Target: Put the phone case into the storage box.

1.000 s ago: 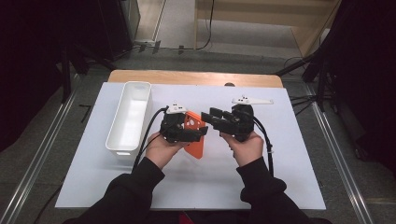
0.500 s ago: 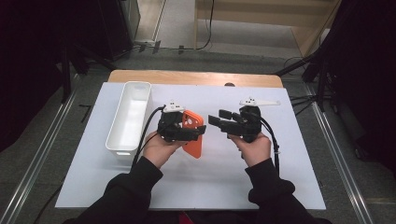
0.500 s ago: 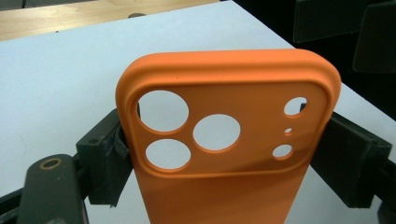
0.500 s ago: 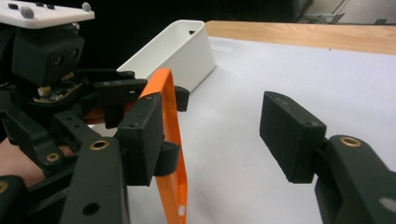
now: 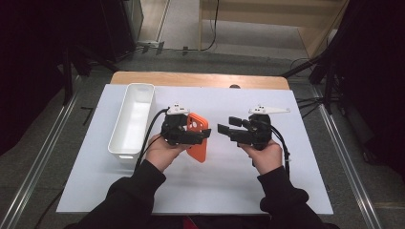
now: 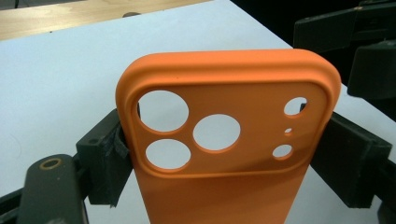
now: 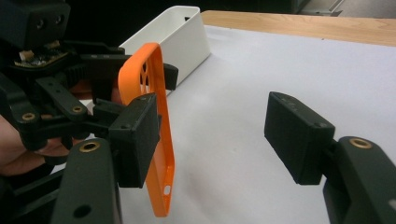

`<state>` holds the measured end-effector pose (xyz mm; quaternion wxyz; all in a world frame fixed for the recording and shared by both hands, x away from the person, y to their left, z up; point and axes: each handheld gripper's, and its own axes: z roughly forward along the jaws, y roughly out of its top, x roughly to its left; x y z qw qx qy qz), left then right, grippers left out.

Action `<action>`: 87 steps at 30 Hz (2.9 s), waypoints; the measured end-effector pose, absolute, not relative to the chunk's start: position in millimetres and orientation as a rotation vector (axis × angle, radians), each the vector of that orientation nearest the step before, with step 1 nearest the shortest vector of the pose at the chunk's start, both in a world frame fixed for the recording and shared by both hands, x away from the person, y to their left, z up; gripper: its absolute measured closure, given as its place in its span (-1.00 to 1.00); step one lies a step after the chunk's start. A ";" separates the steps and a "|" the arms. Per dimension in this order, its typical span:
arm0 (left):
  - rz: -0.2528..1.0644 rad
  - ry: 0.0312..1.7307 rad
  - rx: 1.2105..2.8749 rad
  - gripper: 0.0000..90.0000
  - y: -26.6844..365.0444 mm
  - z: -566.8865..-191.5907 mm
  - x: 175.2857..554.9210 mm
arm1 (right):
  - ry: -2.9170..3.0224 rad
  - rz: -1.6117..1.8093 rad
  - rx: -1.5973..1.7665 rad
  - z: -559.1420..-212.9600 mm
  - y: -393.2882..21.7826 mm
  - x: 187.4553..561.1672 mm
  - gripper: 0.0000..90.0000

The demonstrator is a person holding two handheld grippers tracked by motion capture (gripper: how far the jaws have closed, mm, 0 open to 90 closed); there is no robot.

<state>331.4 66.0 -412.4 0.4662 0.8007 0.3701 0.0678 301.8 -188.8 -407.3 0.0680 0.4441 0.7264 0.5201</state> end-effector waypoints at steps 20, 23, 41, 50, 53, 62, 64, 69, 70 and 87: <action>0.166 0.889 1.983 -0.65 64.3 -413.0 330.6 | 2.257 1.576 1.292 -425.5 -195.6 281.0 -0.32; 0.167 0.884 1.988 -0.65 64.4 -413.1 330.4 | 2.262 1.585 1.307 -428.7 -197.0 278.8 -0.35; 0.141 0.875 1.989 -0.65 65.3 -412.7 330.4 | 2.299 1.597 1.231 -443.1 -205.8 262.9 -0.41; 0.146 0.872 1.996 -0.65 66.4 -412.3 330.3 | 2.338 1.599 1.211 -451.8 -210.1 257.8 -0.41; 0.144 0.879 1.997 -0.65 67.2 -411.9 331.0 | 2.350 1.582 1.210 -454.4 -211.0 255.9 -0.41; 0.132 0.876 1.998 -0.65 69.5 -409.8 331.3 | 2.415 1.549 1.220 -468.5 -216.8 251.7 -0.41; 0.129 0.876 2.001 -0.65 70.3 -409.2 331.3 | 2.419 1.535 1.216 -470.1 -217.4 250.5 -0.41; 0.117 0.872 2.006 -0.65 72.9 -408.0 331.5 | 2.429 1.517 1.216 -473.6 -223.1 250.0 -0.41; 0.118 0.871 2.009 -0.65 73.5 -407.4 331.5 | 2.427 1.521 1.212 -473.7 -224.5 249.9 -0.41; 0.105 0.849 2.020 -0.65 82.5 -396.2 330.8 | 2.448 1.463 1.169 -480.0 -242.6 234.2 -0.41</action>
